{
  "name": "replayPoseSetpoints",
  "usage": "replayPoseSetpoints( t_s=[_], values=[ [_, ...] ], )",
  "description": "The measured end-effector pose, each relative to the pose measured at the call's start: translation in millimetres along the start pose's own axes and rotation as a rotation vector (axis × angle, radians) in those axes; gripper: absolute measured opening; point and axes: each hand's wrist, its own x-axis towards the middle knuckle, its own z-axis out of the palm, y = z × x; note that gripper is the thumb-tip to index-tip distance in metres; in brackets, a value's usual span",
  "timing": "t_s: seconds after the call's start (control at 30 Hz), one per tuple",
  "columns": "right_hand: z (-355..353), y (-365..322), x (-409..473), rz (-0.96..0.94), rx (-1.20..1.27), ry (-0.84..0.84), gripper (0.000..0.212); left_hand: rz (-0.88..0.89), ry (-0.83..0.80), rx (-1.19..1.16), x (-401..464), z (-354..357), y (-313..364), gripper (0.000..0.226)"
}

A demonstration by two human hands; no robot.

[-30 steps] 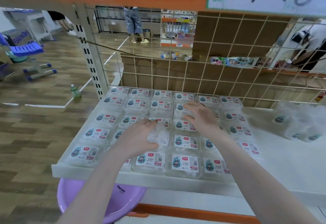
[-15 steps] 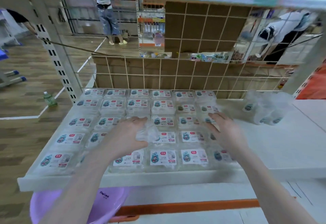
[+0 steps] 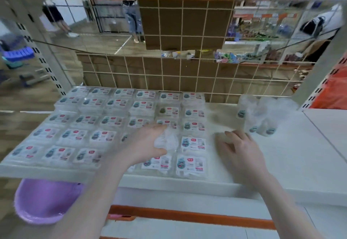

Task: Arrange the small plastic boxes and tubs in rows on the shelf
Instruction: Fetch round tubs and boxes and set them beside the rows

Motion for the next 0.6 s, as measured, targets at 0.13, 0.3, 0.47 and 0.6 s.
replayPoseSetpoints(
  t_s=[0.13,0.3,0.47,0.6],
  values=[
    [1.0,0.4,0.0,-0.071,0.066,-0.062,0.02,-0.01,-0.006,-0.017,-3.5,7.8,11.6,0.079],
    [1.2,1.1,0.9,-0.099,0.087,-0.06,0.019,-0.003,-0.026,-0.004,-4.7,2.5,17.7,0.081],
    [2.6,3.9,-1.2,-0.117,0.107,-0.055,0.019,0.021,-0.077,0.014,-4.2,-10.9,15.0,0.068],
    [2.8,3.4,-1.1,-0.104,0.103,-0.051,0.021,0.026,-0.105,-0.013,-6.2,-19.5,10.6,0.057]
  ],
)
